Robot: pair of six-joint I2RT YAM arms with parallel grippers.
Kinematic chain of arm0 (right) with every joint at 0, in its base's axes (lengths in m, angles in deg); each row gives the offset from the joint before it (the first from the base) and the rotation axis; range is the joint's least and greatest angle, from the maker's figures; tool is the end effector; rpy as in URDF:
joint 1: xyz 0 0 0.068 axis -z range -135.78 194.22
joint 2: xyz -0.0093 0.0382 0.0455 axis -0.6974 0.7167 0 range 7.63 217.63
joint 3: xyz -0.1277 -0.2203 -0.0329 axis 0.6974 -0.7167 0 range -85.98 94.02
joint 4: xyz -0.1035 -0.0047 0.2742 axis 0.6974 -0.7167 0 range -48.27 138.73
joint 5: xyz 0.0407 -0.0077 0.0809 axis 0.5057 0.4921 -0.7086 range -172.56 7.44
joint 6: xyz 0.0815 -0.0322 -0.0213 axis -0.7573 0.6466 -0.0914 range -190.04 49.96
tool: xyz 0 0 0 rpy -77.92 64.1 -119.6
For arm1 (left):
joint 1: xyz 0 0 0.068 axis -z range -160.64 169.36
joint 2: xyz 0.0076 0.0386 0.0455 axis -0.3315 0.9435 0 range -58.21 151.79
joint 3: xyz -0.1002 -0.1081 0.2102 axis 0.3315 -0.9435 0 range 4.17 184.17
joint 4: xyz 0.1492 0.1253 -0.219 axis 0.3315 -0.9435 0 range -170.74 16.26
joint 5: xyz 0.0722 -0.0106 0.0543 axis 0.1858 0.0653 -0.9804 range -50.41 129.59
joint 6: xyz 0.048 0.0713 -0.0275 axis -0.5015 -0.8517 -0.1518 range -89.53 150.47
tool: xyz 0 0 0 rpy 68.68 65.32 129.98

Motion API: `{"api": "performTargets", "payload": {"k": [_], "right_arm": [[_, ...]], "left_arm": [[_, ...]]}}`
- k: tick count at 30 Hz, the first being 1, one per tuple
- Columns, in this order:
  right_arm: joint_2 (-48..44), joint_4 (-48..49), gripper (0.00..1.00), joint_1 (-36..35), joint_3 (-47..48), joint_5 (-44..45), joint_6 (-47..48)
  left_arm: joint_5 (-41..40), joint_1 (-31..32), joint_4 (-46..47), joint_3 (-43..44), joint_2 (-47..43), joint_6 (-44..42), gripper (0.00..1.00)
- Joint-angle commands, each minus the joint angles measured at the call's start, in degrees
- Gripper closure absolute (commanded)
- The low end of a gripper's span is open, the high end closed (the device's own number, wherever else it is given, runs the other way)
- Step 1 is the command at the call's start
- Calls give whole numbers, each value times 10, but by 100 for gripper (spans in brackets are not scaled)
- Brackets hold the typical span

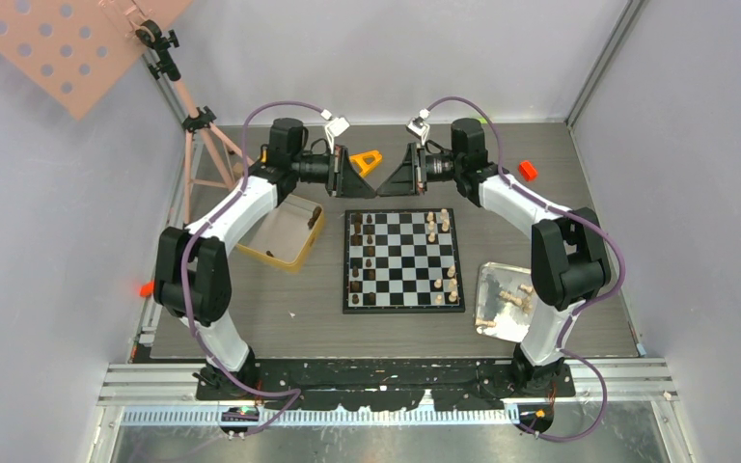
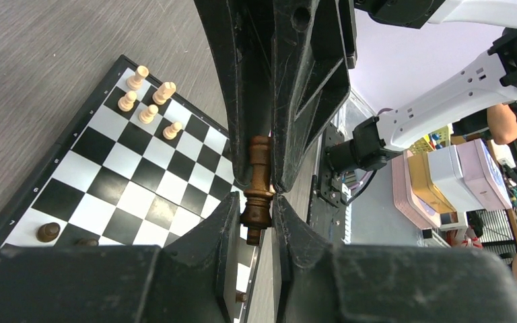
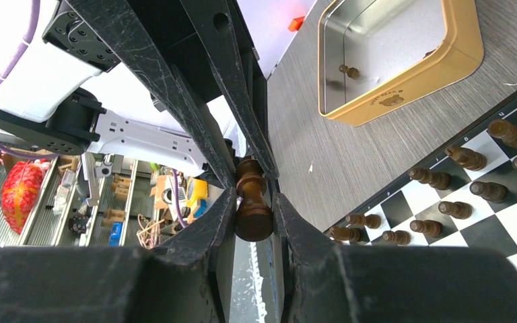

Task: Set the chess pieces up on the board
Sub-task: Place the chess piece on the chessboard.

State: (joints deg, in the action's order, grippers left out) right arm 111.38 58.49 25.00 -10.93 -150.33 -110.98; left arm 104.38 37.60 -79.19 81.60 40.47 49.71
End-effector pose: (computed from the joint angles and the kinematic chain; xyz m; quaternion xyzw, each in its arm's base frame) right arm 0.4010 0.2187 0.2389 -0.1909 0.7246 0.6344 0.1900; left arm 0.3906 -0.2056 0.2643 0.2748 0.7212 -0.5743 0.2731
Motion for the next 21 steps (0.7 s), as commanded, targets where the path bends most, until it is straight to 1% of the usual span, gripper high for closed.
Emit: {"api": "performTargets", "payload": {"k": [1, 3, 4, 5, 6, 8, 10, 14, 17, 18, 21], "right_arm": [[-10, 22, 82, 1, 6, -10, -3], [-10, 14, 73, 1, 10, -9, 1], [-11, 9, 63, 1, 11, -8, 7], [-11, -1, 59, 1, 14, -7, 10], [-12, -6, 53, 1, 15, -7, 18], [-14, -16, 46, 5, 19, -6, 24], [-19, -19, 43, 11, 20, -5, 25], [-33, -32, 41, 30, 26, -6, 30], [-50, -70, 41, 51, 34, -4, 66], [-53, -98, 41, 65, 39, -1, 76], [-72, -135, 41, 95, 42, 2, 112]], "left_arm": [[4, -3, 6, 11, 2, -16, 100], [0, -3, -9, 10, -1, -30, 100], [-2, -3, -16, 10, -2, -37, 100], [-4, -3, -27, 12, -2, -47, 100], [-7, -3, -40, 14, -5, -61, 100], [-15, -3, -70, 19, -7, -89, 100], [-23, -3, -101, 23, -9, -119, 100], [-48, -3, -184, 42, -9, -187, 100], [-87, -1, -291, 77, -7, -296, 100], [-105, 1, -330, 88, -7, -328, 100], [-174, 9, -444, 119, -6, -409, 100]]}}
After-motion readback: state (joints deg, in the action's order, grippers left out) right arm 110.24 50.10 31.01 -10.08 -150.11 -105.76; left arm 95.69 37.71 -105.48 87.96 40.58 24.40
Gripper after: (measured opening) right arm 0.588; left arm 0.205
